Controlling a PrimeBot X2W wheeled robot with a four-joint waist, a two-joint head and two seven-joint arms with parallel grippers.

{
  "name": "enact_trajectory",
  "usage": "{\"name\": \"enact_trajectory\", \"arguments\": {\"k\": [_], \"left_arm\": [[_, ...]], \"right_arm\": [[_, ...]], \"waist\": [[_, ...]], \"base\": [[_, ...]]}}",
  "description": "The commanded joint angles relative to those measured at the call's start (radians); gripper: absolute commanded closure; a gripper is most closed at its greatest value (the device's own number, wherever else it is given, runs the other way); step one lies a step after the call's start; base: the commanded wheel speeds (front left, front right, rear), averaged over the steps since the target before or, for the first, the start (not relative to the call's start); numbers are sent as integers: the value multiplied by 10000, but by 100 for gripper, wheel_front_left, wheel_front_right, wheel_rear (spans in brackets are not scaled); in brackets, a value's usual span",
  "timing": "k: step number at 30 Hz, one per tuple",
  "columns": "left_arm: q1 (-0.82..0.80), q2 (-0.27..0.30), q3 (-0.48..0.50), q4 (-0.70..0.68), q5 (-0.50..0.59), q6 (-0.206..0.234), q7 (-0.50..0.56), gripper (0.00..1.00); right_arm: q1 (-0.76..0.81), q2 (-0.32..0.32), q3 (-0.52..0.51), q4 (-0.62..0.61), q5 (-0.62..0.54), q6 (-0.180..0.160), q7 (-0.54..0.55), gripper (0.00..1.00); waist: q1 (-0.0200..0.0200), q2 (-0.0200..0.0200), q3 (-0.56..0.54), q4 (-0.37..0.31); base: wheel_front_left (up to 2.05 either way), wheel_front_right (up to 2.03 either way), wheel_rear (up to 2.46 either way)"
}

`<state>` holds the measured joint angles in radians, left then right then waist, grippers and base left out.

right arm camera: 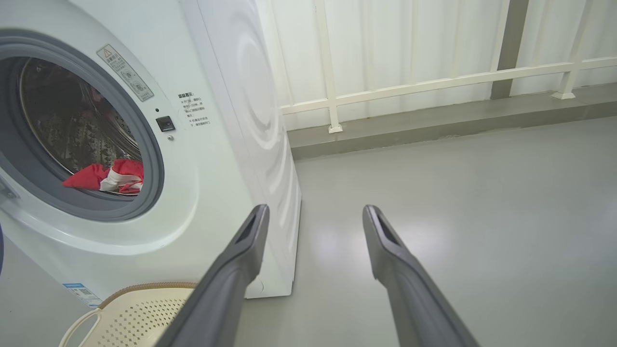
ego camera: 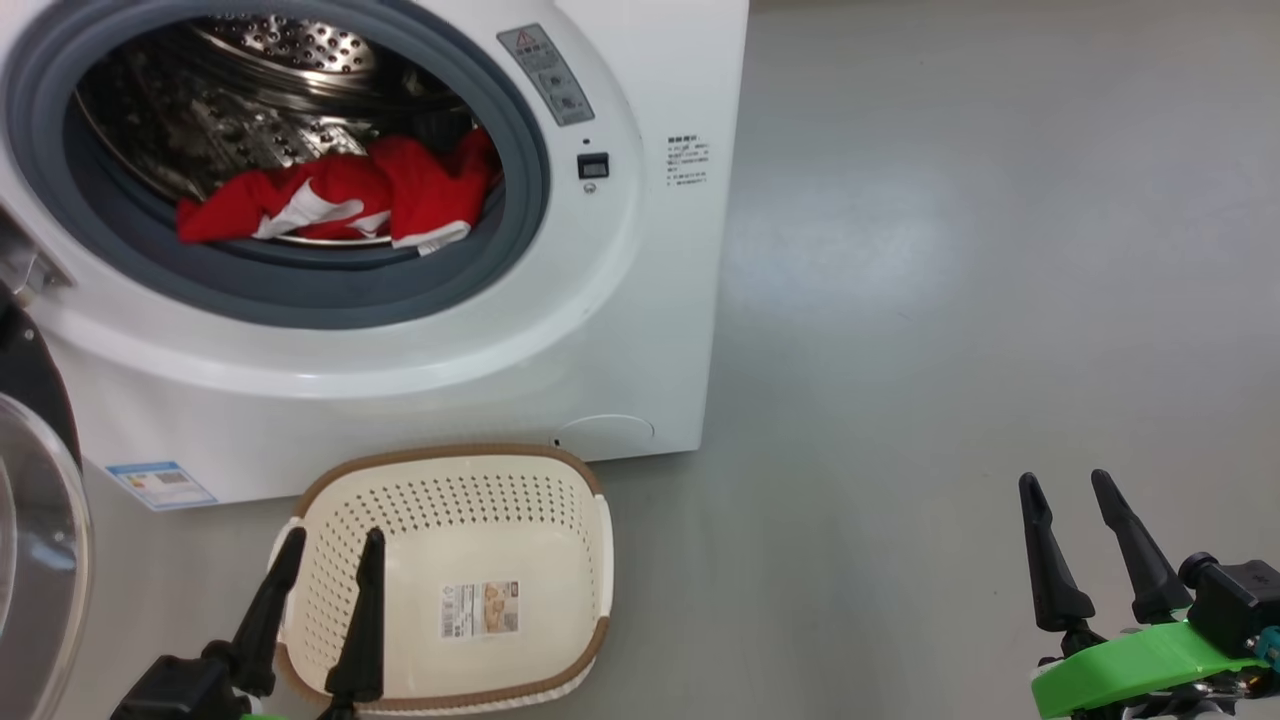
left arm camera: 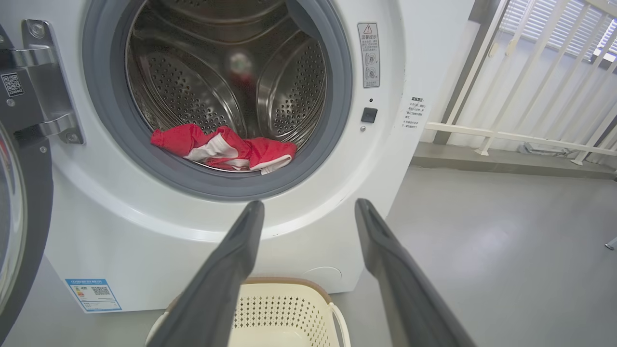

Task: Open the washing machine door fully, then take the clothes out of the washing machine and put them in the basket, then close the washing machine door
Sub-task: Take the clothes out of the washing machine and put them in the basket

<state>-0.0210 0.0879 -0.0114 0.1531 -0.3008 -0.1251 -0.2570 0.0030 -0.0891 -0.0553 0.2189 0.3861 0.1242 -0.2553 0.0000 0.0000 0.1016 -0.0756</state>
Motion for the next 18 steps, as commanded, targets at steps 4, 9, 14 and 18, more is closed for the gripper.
{"name": "enact_trajectory", "arguments": {"k": [4, 9, 14, 18], "left_arm": [[-354, 255, 242, -151, 26, -56, -48, 0], [-411, 203, 358, -20, 253, -56, -48, 0], [-431, 141, 376, 12, 289, -56, -48, 0], [-479, 119, 355, 21, 270, -56, -48, 0]], "right_arm": [[-166, -98, 208, -252, 57, 65, -65, 0], [-170, -93, 203, -254, 64, 65, -65, 0], [-181, -102, 203, -242, 68, 65, -65, 0], [-214, -109, 188, -237, 71, 65, -65, 0]], "waist": [[0, 0, 0, -1], [0, 0, 25, 16], [0, 0, 60, 28], [0, 0, 108, 44]], "base": [[101, -132, 31], [61, -73, 13], [8, -8, 0], [0, 0, 0]]}}
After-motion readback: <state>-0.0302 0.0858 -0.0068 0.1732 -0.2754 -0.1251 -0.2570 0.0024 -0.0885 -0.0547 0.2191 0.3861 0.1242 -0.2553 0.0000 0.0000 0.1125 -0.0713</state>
